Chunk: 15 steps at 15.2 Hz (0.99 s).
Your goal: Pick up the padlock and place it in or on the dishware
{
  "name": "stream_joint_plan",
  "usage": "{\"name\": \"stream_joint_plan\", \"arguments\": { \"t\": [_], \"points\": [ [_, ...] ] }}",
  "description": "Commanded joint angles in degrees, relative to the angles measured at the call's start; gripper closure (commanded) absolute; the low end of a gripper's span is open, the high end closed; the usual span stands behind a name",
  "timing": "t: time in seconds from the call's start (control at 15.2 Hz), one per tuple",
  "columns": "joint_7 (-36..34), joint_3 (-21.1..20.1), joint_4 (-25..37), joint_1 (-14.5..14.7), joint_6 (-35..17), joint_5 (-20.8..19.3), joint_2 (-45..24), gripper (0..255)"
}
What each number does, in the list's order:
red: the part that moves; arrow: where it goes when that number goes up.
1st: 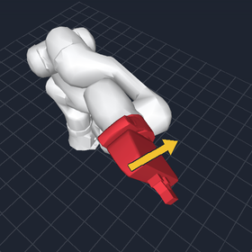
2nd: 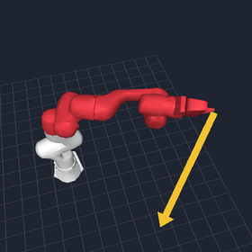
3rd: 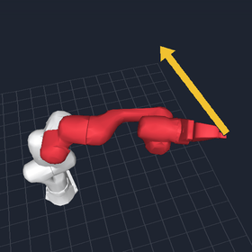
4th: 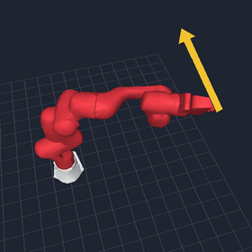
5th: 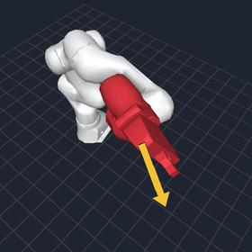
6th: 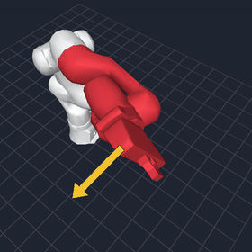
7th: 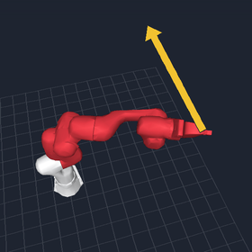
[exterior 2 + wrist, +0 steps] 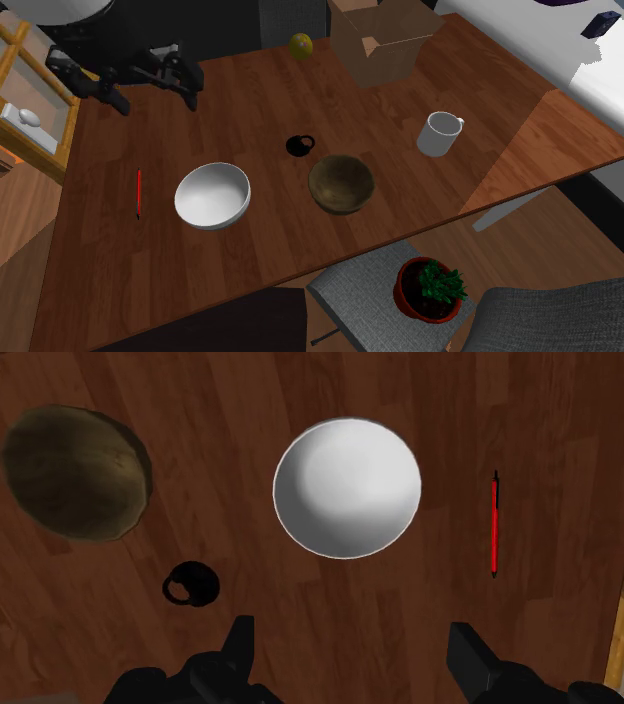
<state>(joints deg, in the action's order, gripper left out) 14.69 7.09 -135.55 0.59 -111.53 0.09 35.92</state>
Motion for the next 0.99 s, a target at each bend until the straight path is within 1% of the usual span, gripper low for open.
{"name": "stream_joint_plan", "arguments": {
  "t": [0.0, 0.46, 0.92],
  "points": [
    [1.8, 1.2, 0.0, 0.0, -3.1, -0.3, -3.6, 0],
    [7.6, 5.0, 0.8, 0.3, -12.9, 0.1, -16.3, 0],
    [14.4, 8.1, 5.3, 0.6, -20.8, 3.0, -31.0, 0]
  ]
}}
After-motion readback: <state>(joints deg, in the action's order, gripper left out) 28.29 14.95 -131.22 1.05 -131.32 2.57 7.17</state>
